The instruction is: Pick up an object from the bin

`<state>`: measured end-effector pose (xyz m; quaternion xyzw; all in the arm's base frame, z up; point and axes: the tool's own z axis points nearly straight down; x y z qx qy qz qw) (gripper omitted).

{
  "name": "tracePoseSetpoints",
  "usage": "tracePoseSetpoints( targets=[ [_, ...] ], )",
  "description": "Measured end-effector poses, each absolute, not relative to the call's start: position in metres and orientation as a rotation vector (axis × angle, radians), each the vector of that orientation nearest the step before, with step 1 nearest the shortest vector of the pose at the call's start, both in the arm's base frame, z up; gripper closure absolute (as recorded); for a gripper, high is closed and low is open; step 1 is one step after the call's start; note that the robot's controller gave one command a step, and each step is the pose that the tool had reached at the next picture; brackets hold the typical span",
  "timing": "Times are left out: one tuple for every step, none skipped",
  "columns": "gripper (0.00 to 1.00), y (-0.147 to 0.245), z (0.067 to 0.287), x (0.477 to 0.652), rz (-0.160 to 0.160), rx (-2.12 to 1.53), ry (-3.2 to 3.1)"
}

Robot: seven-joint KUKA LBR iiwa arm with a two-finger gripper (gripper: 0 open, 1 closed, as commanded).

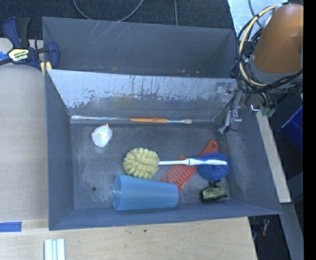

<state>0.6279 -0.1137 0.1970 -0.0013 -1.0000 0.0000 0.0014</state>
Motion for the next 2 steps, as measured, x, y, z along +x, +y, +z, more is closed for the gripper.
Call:
tracePoseSetpoints(
  targets=[
    [0.00,-0.113,0.202,0.629,0.001,0.000,-3.146],
    [0.00,-0.091,0.136,0.624,-0.003,-0.163,-3.134]
  ],
)
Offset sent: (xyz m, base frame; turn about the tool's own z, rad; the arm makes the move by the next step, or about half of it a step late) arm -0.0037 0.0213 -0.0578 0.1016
